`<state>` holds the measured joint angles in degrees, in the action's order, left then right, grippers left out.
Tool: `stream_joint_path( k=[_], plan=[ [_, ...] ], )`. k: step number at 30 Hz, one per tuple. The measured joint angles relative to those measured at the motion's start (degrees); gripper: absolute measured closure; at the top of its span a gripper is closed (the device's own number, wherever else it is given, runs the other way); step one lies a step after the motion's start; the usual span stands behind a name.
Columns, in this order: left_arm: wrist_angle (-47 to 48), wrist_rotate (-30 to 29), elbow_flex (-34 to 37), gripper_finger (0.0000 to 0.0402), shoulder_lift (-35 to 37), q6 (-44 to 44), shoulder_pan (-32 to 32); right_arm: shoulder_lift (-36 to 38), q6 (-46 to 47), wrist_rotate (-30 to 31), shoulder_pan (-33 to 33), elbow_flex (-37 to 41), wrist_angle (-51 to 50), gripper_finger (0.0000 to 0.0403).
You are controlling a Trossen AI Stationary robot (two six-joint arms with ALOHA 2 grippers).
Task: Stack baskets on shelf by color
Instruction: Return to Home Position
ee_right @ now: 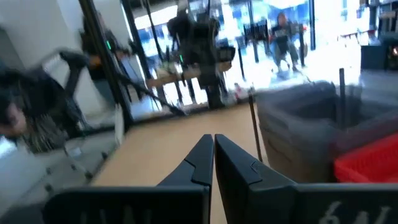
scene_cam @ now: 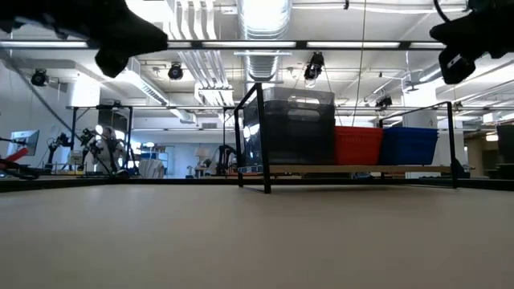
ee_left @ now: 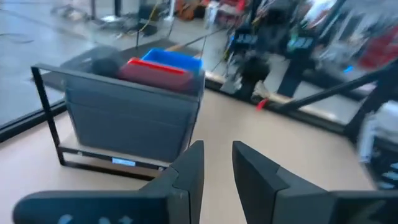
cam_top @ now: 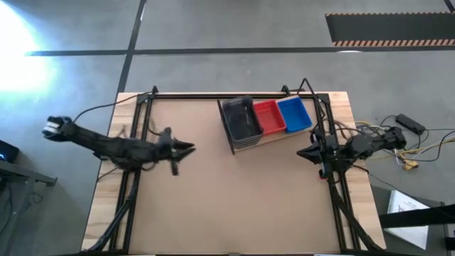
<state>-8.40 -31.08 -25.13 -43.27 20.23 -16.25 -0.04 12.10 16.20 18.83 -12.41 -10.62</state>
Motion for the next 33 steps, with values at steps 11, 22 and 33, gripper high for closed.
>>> stream_joint_path(
  k=[11, 22, 33],
  plan=[
    [0.93, 12.52, 14.55, 0.0334, 32.23, -8.71, 5.27, 0.01, 0.37, -1.87, 0.0, 3.57, 0.79, 0.0394],
    [4.29, 15.48, 21.15, 0.0334, 38.43, -11.55, 5.42, -0.38, 1.08, -4.78, -0.09, 10.81, 11.18, 0.0394],
    [5.53, 17.73, 24.64, 0.0334, 40.96, -16.48, 8.09, 0.03, -2.09, -4.71, -5.56, 11.74, 13.03, 0.0394]
  ],
)
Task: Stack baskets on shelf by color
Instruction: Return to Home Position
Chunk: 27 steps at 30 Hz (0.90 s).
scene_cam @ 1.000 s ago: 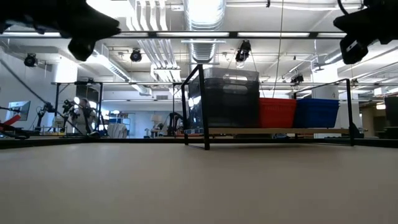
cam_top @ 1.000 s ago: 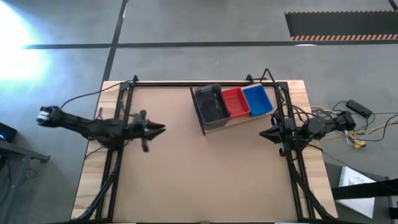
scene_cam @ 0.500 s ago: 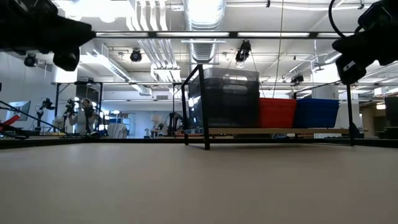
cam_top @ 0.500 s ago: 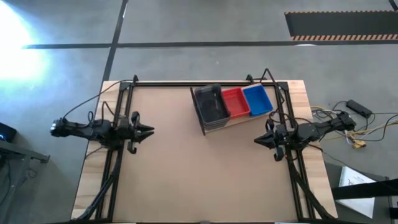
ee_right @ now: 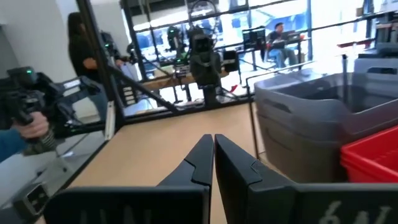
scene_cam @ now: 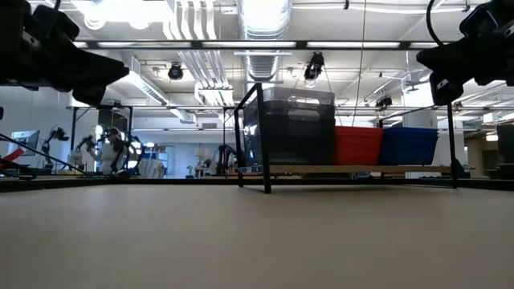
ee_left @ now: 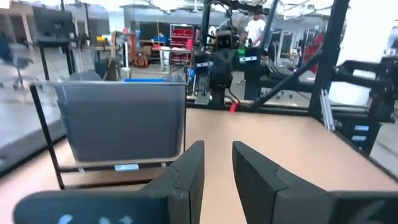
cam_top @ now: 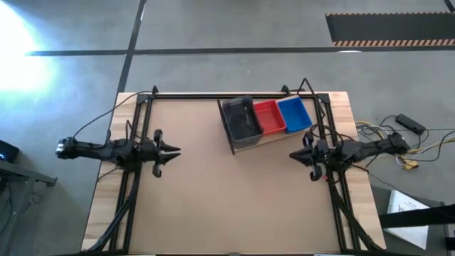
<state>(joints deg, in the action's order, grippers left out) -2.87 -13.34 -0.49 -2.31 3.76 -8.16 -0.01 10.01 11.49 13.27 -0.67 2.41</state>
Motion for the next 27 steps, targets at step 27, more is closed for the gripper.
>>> stream_joint_path(
  k=[27],
  plan=[
    [-0.56, -0.57, 0.17, 0.0334, -16.64, -4.18, 0.72, -0.15, -5.13, -13.98, -16.32, 0.04, -0.14, 0.0394]
  ],
)
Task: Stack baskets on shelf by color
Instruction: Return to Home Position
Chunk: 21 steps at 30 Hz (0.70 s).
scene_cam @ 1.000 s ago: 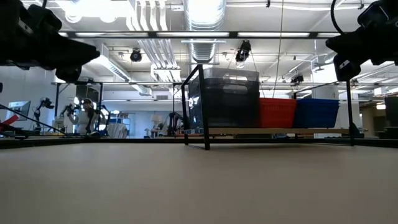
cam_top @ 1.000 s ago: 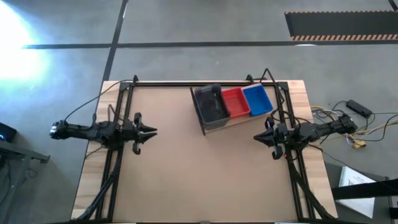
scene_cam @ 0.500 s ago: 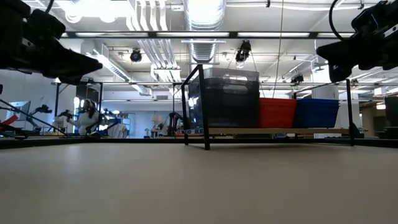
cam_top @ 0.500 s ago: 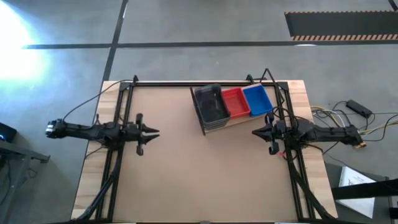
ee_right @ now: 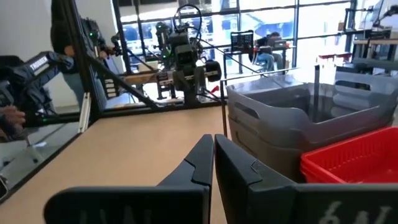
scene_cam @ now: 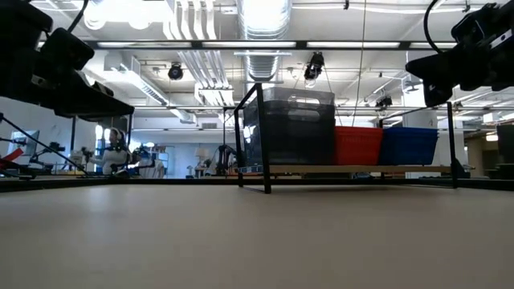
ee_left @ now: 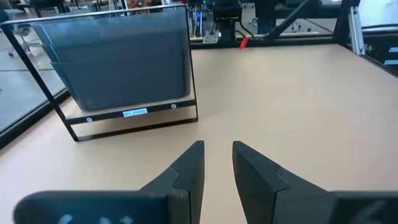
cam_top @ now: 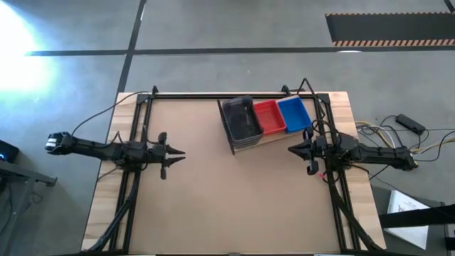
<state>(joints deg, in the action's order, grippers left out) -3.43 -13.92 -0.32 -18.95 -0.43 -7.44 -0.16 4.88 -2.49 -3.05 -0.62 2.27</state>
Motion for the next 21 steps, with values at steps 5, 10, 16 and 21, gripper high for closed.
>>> stream_joint_path(
  k=[5, 10, 16, 21],
  plan=[
    [-0.61, -0.02, -0.09, 0.0334, -1.7, 0.0, 0.0, -0.03, -2.95, 0.09, 0.0, 0.0, -0.48, 0.0394],
    [-0.87, 0.01, -0.09, 0.0334, -2.8, 0.0, 0.0, -0.52, -2.95, 0.08, 0.0, 0.0, -0.44, 0.0394],
    [-0.94, 0.02, 0.07, 0.0334, -3.52, 0.0, 0.0, -1.09, -2.95, 0.07, 0.0, 0.0, -0.4, 0.0394],
    [0.25, 0.12, 0.07, 0.0334, 2.35, 0.0, -0.03, -1.09, -2.96, 0.07, 0.0, 0.0, -0.34, 0.0394]
  ],
)
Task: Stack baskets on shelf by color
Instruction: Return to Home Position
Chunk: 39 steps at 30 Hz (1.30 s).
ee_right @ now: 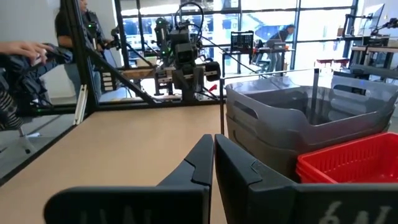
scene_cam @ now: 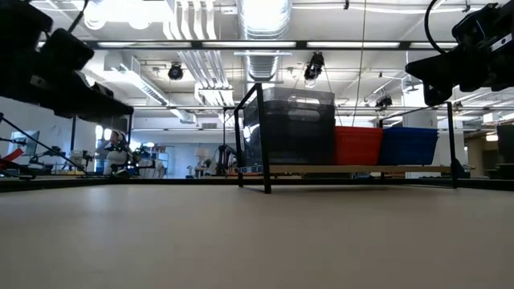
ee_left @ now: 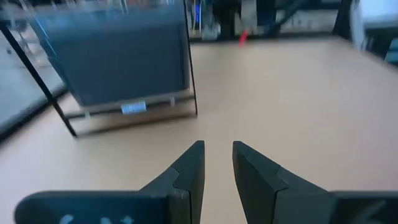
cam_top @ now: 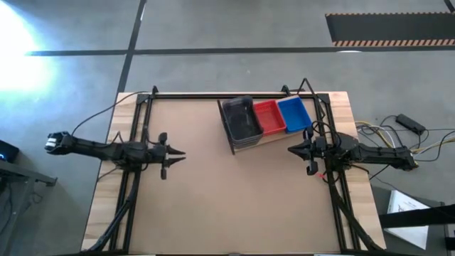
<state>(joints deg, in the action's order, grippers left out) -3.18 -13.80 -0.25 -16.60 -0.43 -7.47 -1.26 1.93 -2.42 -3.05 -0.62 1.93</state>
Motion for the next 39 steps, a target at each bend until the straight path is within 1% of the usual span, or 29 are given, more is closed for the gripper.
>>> stream_joint_path(
  k=[12, 14, 16, 18, 22, 25, 30, 35, 39],
  plan=[
    [-0.67, 0.02, 0.0, 0.0334, 16.08, 0.01, 0.03, -0.02, -0.02, 0.02, 0.0, 0.0, 0.0, 0.0394],
    [-1.56, -0.04, 0.0, 0.0334, 15.26, 0.0, 0.14, -0.02, -0.04, -0.02, 0.0, 0.0, 0.03, 0.0394],
    [-4.91, 0.0, 0.0, 0.0334, 15.43, 0.06, 0.11, 0.0, -0.02, 0.01, 0.0, 0.0, -0.12, 0.0394],
    [-5.16, 0.07, 0.0, 0.0334, 15.41, 1.07, 0.42, 0.02, -0.02, 0.0, 0.0, 0.0, -0.33, 0.0394],
    [-0.46, 0.34, 0.0, 0.0334, 15.41, 1.7, 1.61, 0.0, -0.02, 0.02, 0.0, 0.0, -0.47, 0.0394],
    [0.68, 3.93, 0.0, 0.0334, 15.41, 1.9, 3.11, -0.02, -0.02, 0.02, 0.0, -0.02, -0.42, 0.0394],
    [2.21, 11.95, 0.0, 0.0334, 15.41, -3.15, 5.37, -0.04, -0.02, 0.02, 0.0, -0.02, -0.43, 0.0394],
    [2.54, 12.79, 0.0, 0.0334, 15.41, -3.28, 6.41, -0.04, -0.02, 0.04, 0.0, -0.02, -0.42, 0.0394],
    [0.79, 12.73, 0.0, 0.0334, 14.29, -3.03, 6.38, -0.04, -0.02, 0.04, 0.0, -0.02, -0.42, 0.0394]
  ],
)
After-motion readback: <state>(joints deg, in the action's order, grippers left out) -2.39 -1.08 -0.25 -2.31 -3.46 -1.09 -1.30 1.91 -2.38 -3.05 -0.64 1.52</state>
